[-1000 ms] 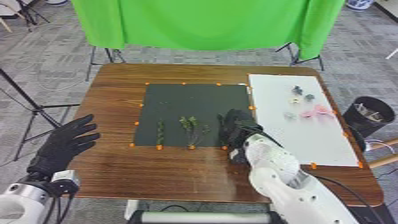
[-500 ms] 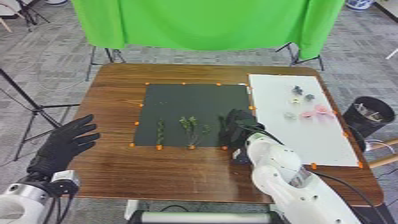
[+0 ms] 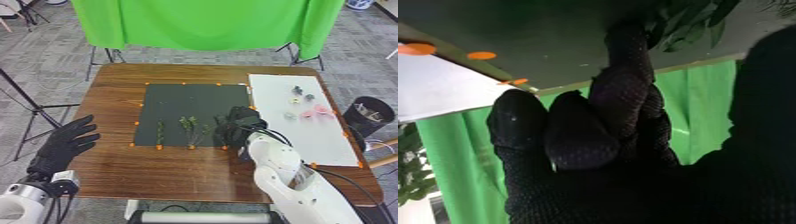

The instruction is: Arrange flowers

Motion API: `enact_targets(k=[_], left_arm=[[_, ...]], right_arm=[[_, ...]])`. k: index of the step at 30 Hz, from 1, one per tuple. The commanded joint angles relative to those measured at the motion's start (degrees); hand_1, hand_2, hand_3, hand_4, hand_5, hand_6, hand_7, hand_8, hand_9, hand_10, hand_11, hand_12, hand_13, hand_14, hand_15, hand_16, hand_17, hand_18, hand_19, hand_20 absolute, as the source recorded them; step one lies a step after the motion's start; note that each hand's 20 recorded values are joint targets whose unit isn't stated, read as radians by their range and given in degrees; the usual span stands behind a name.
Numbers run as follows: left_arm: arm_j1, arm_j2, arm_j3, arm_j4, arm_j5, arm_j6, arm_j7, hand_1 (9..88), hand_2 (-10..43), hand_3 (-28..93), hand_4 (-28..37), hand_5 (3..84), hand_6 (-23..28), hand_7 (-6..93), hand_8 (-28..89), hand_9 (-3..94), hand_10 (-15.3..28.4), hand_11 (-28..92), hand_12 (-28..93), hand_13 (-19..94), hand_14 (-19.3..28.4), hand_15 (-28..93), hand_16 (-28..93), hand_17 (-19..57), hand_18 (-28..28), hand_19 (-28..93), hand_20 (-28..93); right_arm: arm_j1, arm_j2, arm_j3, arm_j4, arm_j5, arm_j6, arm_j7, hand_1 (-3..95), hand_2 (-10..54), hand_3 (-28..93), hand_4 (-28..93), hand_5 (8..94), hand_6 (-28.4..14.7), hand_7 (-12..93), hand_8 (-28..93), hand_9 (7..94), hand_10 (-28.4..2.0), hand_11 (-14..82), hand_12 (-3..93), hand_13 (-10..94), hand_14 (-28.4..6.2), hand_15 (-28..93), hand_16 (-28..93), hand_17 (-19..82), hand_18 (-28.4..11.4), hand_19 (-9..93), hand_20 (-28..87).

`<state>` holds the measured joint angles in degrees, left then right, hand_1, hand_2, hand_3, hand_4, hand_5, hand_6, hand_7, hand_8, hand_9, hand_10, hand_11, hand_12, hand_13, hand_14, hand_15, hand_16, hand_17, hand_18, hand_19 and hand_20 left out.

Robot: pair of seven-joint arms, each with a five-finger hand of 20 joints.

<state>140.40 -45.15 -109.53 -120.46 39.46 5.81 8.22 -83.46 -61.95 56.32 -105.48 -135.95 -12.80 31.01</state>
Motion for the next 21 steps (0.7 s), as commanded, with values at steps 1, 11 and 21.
enact_targets(k=[1,11,21], left_arm=[[0.50,-0.63,-0.23,0.13,0.45,-0.94,-0.92,25.6,1.7,70,-26.4,30.7,4.4,18.8,-11,26.9,13.2,22,14,23,17.2,34,-2,-9.4,22.9,46,6],[0.67,-0.39,-0.37,0.07,0.39,-0.87,-0.78,25.6,1.7,70,-26.4,30.7,4.3,18.9,-11,26.9,13.1,22,14,23,17.2,34,-2,-9.3,22.9,46,6],[2.26,-0.28,-0.72,-0.48,-0.07,0.18,0.40,25.7,1.7,71,-26.5,30.7,4.3,19.0,-11,26.9,13.2,22,14,23,17.2,34,-2,-9.4,22.9,46,6]], right_arm=[[-2.61,0.89,1.60,-0.55,-0.22,-2.07,1.74,16.0,-9.4,79,-23,57.6,-6.2,51,-15,74.1,-11.9,60.2,44.5,74,-6.9,86,40,46,-22.8,93,56],[-3.05,9.22,8.19,-5.23,0.11,10.34,3.58,11.7,-2.2,77,-19,51.4,-8.0,41,-13,65.1,-14.6,54.5,39.4,73,-7.9,86,40,44,-23.8,93,55],[-2.69,18.93,8.36,-0.91,-3.72,9.44,3.56,26.8,-9.4,87,-24,36.3,-7.5,37,-14,43.7,-13.8,30.0,23.1,60,-8.9,87,31,35,-21.6,91,47]])
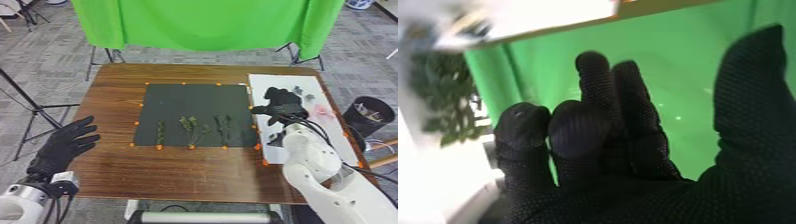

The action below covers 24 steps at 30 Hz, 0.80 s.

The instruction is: Arrange flowers

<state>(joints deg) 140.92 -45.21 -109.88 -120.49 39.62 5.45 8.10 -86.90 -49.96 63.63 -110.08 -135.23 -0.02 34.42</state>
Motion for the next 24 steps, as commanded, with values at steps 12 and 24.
enact_targets(k=[12,24], left_arm=[[1.92,-0.33,-0.46,-0.63,-0.45,1.03,1.00,25.5,1.7,71,-26.5,30.7,4.4,18.8,-11,26.9,13.2,22,14,23,17.2,34,-2,-9.4,22.9,46,6],[1.44,-0.38,-0.31,-0.57,-0.44,0.94,0.78,25.5,1.7,70,-26.5,30.7,4.3,18.9,-11,26.9,13.1,22,14,23,17.2,34,-2,-9.4,22.9,46,6]], right_arm=[[1.66,8.66,-0.50,8.62,-5.86,-6.37,-0.88,27.7,-9.5,89,-28,37.7,-7.4,28,-12,43.2,-12.9,17.9,19.3,59,-8.3,87,29,35,-21.5,91,46],[4.68,9.75,-7.34,14.92,-9.35,6.98,-1.12,35.3,-9.5,85,-28,56.4,2.0,40,-10,69.7,-6.9,24.3,22.5,68,-5.6,84,32,39,-20.9,93,46]])
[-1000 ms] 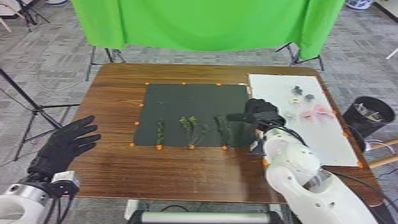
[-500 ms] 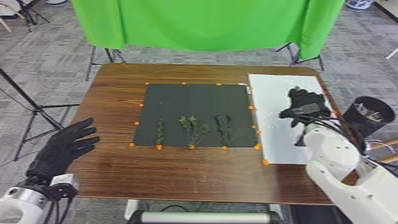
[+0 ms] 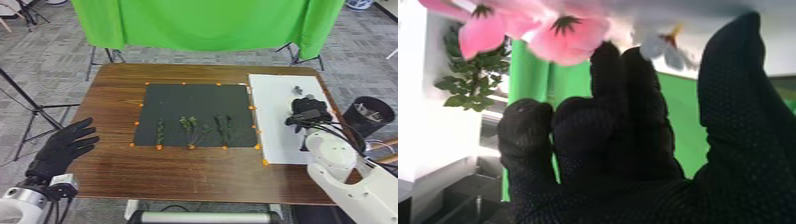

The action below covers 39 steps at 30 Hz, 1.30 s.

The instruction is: Arrange flowers

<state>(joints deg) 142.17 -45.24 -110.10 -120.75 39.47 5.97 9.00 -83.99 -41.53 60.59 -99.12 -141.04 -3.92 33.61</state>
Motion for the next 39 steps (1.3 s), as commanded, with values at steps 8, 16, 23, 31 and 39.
enact_targets(k=[8,16,23,31,39], left_arm=[[0.63,0.26,-0.95,-0.63,-0.53,0.62,0.62,25.5,1.8,70,-26.5,30.8,4.4,18.9,-11,26.9,13.1,22,14,23,17.1,34,-2,-9.4,22.9,46,6],[-1.82,1.92,-1.14,0.25,-0.02,-0.72,-0.09,25.4,1.7,71,-26.4,30.8,4.4,18.8,-11,27.0,13.2,22,14,23,17.2,34,-2,-9.4,22.9,46,6],[-5.25,3.71,-0.25,1.39,0.41,-2.07,-1.43,24.1,0.6,70,-27.2,30.8,4.4,18.8,-11,27.0,13.1,22,14,23,17.1,34,-2,-9.3,22.9,46,6],[-7.04,4.96,0.54,2.11,0.24,-0.61,-1.25,24.3,0.7,70,-27.1,30.3,4.3,18.8,-11,26.4,13.0,22,14,22,16.9,34,-2,-9.3,22.8,46,6],[-8.96,5.88,1.77,2.54,0.20,-0.25,-1.76,24.7,1.0,70,-26.8,30.0,4.2,18.7,-11,25.9,12.9,22,14,21,16.7,33,-2,-9.3,22.8,46,6]], right_arm=[[3.88,0.92,-6.55,3.42,-5.74,18.52,-1.77,46.9,-9.5,83,-28,73.1,4.2,44,-2,90.3,-4.2,9.9,40.2,76,-4.4,82,33,45,-21.1,93,50],[14.36,-5.88,-14.63,-1.21,-4.40,19.56,-13.09,44.1,-9.5,88,-24,75.4,3.8,43,-2,91.3,-4.9,10.2,40.6,76,-4.7,82,34,45,-21.2,93,51],[20.23,-17.64,-21.35,-0.94,-3.45,18.68,-19.27,43.4,-9.5,87,-21,75.5,3.9,43,-2,91.7,-4.7,10.4,40.4,76,-4.5,82,34,45,-21.1,93,51],[23.54,-26.17,-29.35,4.09,-5.17,15.99,-22.68,44.6,-9.5,86,-25,76.7,4.9,42,-4,92.4,-4.3,8.9,38.7,76,-4.1,82,34,45,-20.8,93,51],[25.79,-30.25,-35.36,8.31,-5.97,13.83,-22.89,45.1,-9.5,86,-27,78.0,5.2,39,-4,93.2,-3.6,7.6,37.2,76,-4.1,82,33,45,-20.8,93,51]])
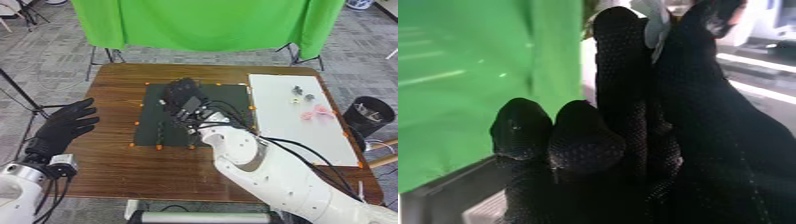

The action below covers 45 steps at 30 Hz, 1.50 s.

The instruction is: Arrange flowers

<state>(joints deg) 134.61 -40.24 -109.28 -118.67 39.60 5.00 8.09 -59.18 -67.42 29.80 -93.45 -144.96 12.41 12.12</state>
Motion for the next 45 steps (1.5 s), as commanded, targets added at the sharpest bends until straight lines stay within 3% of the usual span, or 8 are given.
enact_targets(k=[1,4,11,14,21,30,42,45], left_arm=[[-1.67,0.97,1.19,0.56,0.12,0.68,-0.96,24.7,1.0,70,-26.8,29.9,4.2,18.7,-11,25.8,12.8,22,14,21,16.7,33,-2,-9.4,22.9,46,6],[-2.73,1.54,2.48,0.91,-0.07,1.80,-0.11,24.8,1.0,70,-26.8,29.9,4.1,18.7,-11,25.7,12.8,21,14,21,16.7,33,-2,-9.4,22.9,46,6],[-6.56,1.46,4.59,2.13,0.75,-0.39,-2.44,24.7,0.9,70,-26.8,29.9,4.2,18.8,-11,25.5,12.8,22,14,21,16.5,33,-1,-9.4,22.8,46,6],[-7.48,1.86,5.56,2.47,0.60,-0.36,-2.31,24.8,0.9,70,-26.9,29.9,4.2,18.9,-11,25.5,12.8,22,14,21,16.5,33,-1,-9.4,22.8,46,6],[-7.97,1.49,5.74,2.57,0.93,-0.97,-3.12,24.8,0.9,70,-26.8,30.0,4.3,18.8,-11,25.4,12.7,22,14,21,16.4,33,-1,-9.4,22.7,46,6],[-9.38,1.61,6.90,3.03,1.08,-1.63,-3.99,24.8,1.0,70,-26.8,30.0,4.3,18.8,-11,25.4,12.8,22,14,20,16.4,33,-1,-9.5,22.8,46,7],[-10.04,1.35,7.30,3.20,1.34,-2.30,-4.76,25.0,1.1,70,-26.6,30.1,4.3,18.9,-11,25.4,12.8,22,14,20,16.5,33,-1,-9.5,22.7,46,6],[-8.49,1.46,6.62,2.65,0.90,-1.38,-3.54,25.0,1.1,70,-26.6,30.0,4.3,18.8,-11,25.4,12.7,22,14,20,16.5,33,-1,-9.5,22.8,46,6]], right_arm=[[1.37,-4.61,-5.38,3.19,-2.01,-2.46,-1.21,45.2,-9.5,86,-27,78.1,5.3,39,-4,93.2,-3.6,7.5,37.3,76,-4.1,82,33,45,-20.8,93,51],[2.87,-5.17,-7.62,4.73,-2.06,-2.51,-0.30,45.3,-9.5,86,-28,78.3,5.3,38,-4,93.2,-3.6,7.3,37.4,77,-4.1,82,33,45,-20.7,93,51],[4.48,-6.41,-10.93,7.31,-1.61,-1.53,3.88,45.6,-9.5,85,-28,78.2,5.6,38,-3,93.1,-3.3,6.9,37.1,77,-4.1,82,33,45,-20.6,93,51],[4.53,-7.05,-10.99,8.06,-2.22,-2.03,4.54,45.8,-9.5,84,-28,77.8,5.8,38,-3,93.0,-3.4,6.8,37.0,77,-4.0,82,33,45,-20.5,93,51],[3.51,-7.46,-10.13,7.46,-2.88,-5.33,4.36,44.8,-9.5,82,-28,73.3,5.3,40,-3,90.3,-3.0,7.0,37.8,75,-3.6,83,34,45,-20.4,93,51],[1.36,-8.57,-7.87,7.25,-4.21,-9.26,3.84,38.1,-9.5,81,-28,62.0,2.8,41,-4,76.1,-5.4,20.4,28.9,71,-3.6,84,34,41,-19.9,93,50],[1.41,-8.53,-8.06,6.97,-3.93,-7.86,5.85,32.9,-9.5,86,-28,56.3,1.5,35,-18,66.3,-7.6,26.3,20.9,70,-3.8,85,33,40,-20.0,93,49],[0.82,-8.76,-6.44,5.74,-4.43,-9.65,5.89,32.3,-9.5,86,-28,54.7,1.0,34,-18,64.5,-8.0,26.1,20.8,69,-3.8,85,33,40,-19.9,93,49]])
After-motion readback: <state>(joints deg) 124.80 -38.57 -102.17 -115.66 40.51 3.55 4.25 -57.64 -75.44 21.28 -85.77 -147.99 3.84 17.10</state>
